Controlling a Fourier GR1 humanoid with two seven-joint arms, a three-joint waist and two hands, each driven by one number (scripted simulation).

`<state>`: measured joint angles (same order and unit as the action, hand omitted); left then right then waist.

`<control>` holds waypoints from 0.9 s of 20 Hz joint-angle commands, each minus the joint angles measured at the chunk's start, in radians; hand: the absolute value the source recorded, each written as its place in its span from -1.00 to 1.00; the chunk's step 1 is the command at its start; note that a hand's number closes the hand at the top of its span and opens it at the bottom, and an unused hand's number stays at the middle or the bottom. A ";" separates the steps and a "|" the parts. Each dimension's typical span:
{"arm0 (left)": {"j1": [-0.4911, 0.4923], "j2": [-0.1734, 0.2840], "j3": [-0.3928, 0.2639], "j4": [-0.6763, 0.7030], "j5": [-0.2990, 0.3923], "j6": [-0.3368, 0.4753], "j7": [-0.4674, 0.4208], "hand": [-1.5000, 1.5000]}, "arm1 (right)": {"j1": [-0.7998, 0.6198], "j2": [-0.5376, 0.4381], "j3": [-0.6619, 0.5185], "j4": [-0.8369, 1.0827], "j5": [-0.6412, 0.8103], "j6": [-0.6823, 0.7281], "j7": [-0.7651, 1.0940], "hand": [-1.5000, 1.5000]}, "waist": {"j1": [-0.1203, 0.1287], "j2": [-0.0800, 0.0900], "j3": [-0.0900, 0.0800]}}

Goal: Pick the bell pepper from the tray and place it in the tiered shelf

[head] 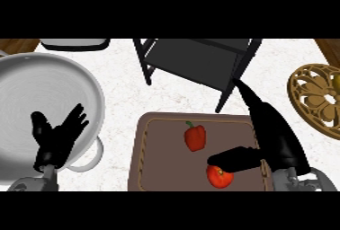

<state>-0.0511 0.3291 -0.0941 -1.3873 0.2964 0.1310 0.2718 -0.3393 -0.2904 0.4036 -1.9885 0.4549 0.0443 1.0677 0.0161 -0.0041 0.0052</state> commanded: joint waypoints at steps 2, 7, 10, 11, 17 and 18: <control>0.026 -0.042 -0.016 0.017 -0.018 0.017 -0.009 0.00 | -0.146 0.112 0.049 0.155 0.094 0.035 0.199 -1.00 | 0.002 0.005 -0.007; 0.012 -0.032 0.014 0.065 -0.012 -0.019 -0.046 0.00 | -0.169 0.184 0.085 0.248 0.116 0.082 0.237 -1.00 | -0.008 0.005 -0.007; 0.048 0.002 0.039 0.034 0.012 -0.063 -0.038 0.00 | -0.171 0.186 0.054 0.267 0.109 0.115 0.215 -1.00 | -0.010 0.003 -0.006; 0.018 -0.040 0.004 0.018 -0.033 0.010 -0.002 0.00 | -0.119 0.185 0.090 0.272 0.131 0.104 0.200 -1.00 | -0.015 0.003 -0.006; 0.013 -0.032 0.026 0.085 -0.029 -0.038 -0.042 0.00 | -0.088 0.286 0.145 0.363 0.280 0.032 0.236 -1.00 | -0.020 0.004 -0.007; -0.004 -0.007 0.053 0.048 -0.009 -0.039 0.003 0.00 | -0.141 0.276 0.084 0.358 0.262 0.089 0.256 -1.00 | -0.017 0.003 -0.006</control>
<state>-0.0328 0.3085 -0.0688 -1.3881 0.2807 0.1033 0.2554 -0.4458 -0.0591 0.4962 -1.6524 0.6673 0.0988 1.1439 0.0027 -0.0049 0.0057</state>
